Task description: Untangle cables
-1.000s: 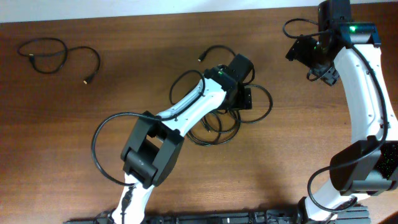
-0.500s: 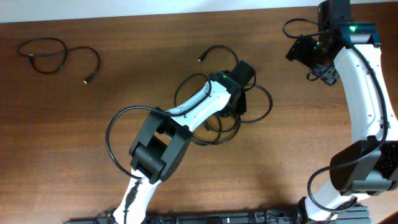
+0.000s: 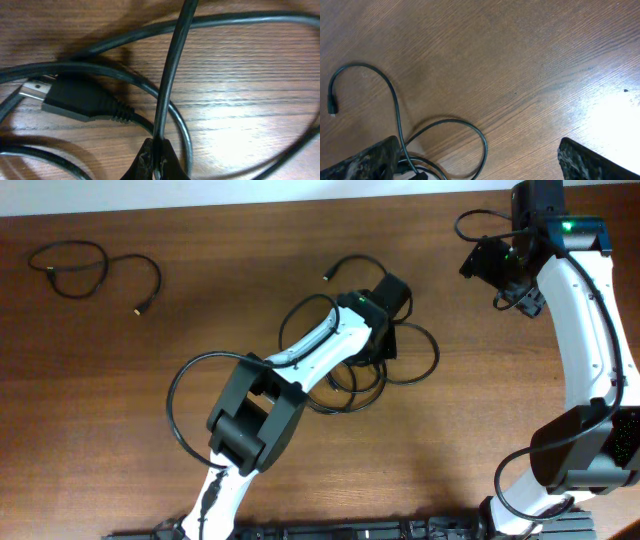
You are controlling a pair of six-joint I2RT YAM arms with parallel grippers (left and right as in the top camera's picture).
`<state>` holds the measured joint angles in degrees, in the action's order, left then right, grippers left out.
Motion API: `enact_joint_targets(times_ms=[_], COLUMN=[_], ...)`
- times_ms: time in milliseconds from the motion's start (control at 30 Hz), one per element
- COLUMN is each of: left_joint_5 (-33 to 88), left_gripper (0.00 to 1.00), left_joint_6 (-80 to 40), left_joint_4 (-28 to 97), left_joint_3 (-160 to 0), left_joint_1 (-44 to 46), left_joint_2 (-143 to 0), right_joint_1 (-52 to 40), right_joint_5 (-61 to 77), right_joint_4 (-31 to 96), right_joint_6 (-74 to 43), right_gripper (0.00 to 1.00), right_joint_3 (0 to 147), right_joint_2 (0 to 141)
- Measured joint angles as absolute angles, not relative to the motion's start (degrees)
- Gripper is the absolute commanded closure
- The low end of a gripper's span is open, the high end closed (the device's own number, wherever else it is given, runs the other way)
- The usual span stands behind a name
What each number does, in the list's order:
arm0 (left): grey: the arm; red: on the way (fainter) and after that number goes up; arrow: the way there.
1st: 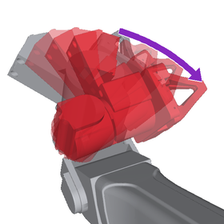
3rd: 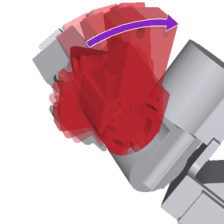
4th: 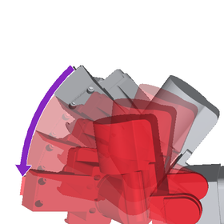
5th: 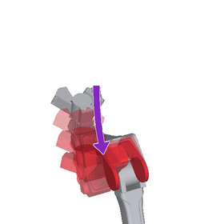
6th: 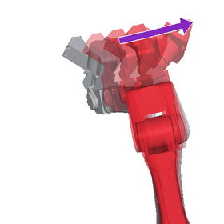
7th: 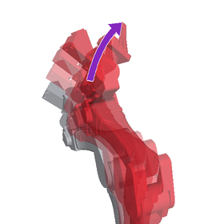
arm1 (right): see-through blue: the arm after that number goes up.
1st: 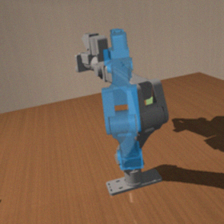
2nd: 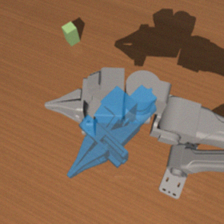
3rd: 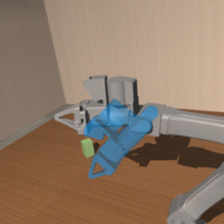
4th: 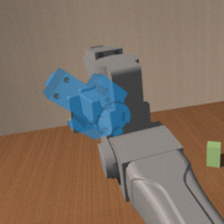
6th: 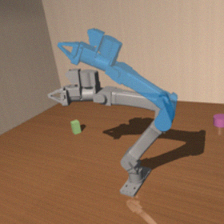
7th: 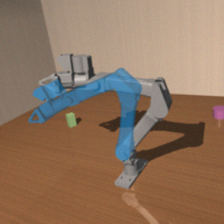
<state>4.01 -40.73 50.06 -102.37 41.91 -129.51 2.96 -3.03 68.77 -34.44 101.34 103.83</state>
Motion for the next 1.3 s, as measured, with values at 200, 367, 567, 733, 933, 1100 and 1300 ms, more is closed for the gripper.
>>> enact_joint_targets(times_ms=[200, 367, 567, 733, 933, 1100, 1300], left_joint_5=[4.0, 4.0, 5.8, 12.2, 15.7, 23.8, 26.2], left_gripper=[1.00, 1.00, 1.00, 1.00, 1.00, 1.00, 1.00], left_joint_6=[-40.7, -40.7, -40.8, -40.8, -40.8, -43.4, -53.0], left_joint_4=[50.2, 50.0, 44.5, 38.3, 28.0, 3.6, -16.2], left_joint_3=[-103.3, -103.9, -103.9, -104.0, -103.8, -103.9, -104.6], left_joint_1=[41.0, 36.9, 24.6, 13.9, 6.4, 5.3, 5.3], left_joint_2=[-120.1, -116.6, -108.3, -98.9, -95.9, -91.4, -88.5], right_joint_1=[3.0, 3.0, 3.0, 3.0, 3.0, 3.0, 3.0], right_joint_5=[-3.0, -3.0, -3.0, -3.0, -3.0, -3.0, -3.0], right_joint_4=[68.8, 68.8, 68.8, 68.8, 68.8, 68.7, 68.8], right_joint_6=[-34.5, -34.4, -34.4, -34.4, -34.4, -34.5, -34.5], right_gripper=[0.02, 0.02, 0.02, 0.02, 0.02, 0.02, 0.02], right_joint_3=[101.3, 101.3, 101.3, 101.3, 101.3, 101.3, 101.3], right_joint_2=[103.8, 103.8, 103.8, 103.8, 103.8, 103.8, 103.8])
